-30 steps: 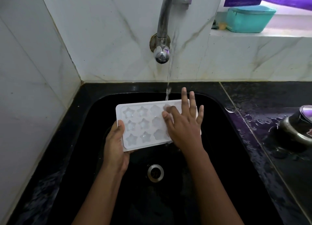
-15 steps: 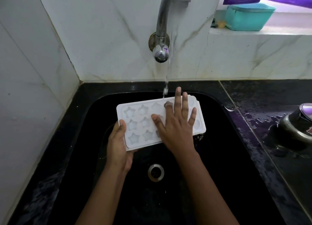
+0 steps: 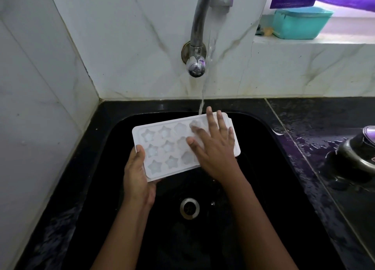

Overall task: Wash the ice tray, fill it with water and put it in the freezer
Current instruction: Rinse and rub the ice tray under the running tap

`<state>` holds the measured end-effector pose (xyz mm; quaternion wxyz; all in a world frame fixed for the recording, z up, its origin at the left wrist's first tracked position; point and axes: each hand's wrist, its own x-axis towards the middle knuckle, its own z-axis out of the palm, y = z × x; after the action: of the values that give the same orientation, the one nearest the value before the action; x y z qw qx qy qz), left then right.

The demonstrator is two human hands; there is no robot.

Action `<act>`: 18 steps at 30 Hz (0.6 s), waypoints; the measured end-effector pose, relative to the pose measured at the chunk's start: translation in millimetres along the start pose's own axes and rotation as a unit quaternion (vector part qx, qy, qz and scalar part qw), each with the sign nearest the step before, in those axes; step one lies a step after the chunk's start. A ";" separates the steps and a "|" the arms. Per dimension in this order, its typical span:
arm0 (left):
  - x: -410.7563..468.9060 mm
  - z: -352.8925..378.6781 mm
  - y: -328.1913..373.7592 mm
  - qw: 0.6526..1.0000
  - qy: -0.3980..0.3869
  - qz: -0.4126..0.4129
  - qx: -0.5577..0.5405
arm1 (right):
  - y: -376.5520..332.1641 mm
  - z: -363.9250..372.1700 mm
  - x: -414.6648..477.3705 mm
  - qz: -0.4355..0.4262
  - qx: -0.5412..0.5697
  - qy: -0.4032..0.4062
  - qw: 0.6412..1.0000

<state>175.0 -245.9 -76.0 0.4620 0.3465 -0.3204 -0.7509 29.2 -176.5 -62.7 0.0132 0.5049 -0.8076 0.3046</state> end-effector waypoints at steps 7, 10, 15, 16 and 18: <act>0.0 0.4 -0.6 0.999 0.023 0.003 -0.025 | 6.9 -5.3 0.4 0.013 0.039 0.109 0.993; -0.6 1.2 -1.9 0.999 0.024 -0.006 -0.042 | 8.1 1.6 -2.3 -0.015 0.015 0.056 0.998; -3.2 6.0 -6.5 0.999 0.015 -0.016 -0.046 | 1.0 7.7 -5.7 0.005 -0.067 0.052 0.996; -3.7 6.8 -6.6 0.998 0.015 -0.021 -0.054 | -1.0 8.3 -5.7 0.000 -0.067 0.029 0.997; -3.1 5.7 -5.9 0.998 0.022 -0.020 -0.056 | -1.2 7.2 -4.7 -0.008 -0.048 -0.001 0.999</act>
<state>168.6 -240.0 -76.9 0.4728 0.3432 -0.2605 -0.7686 34.6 -176.7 -69.5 0.0390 0.5107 -0.8169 0.2653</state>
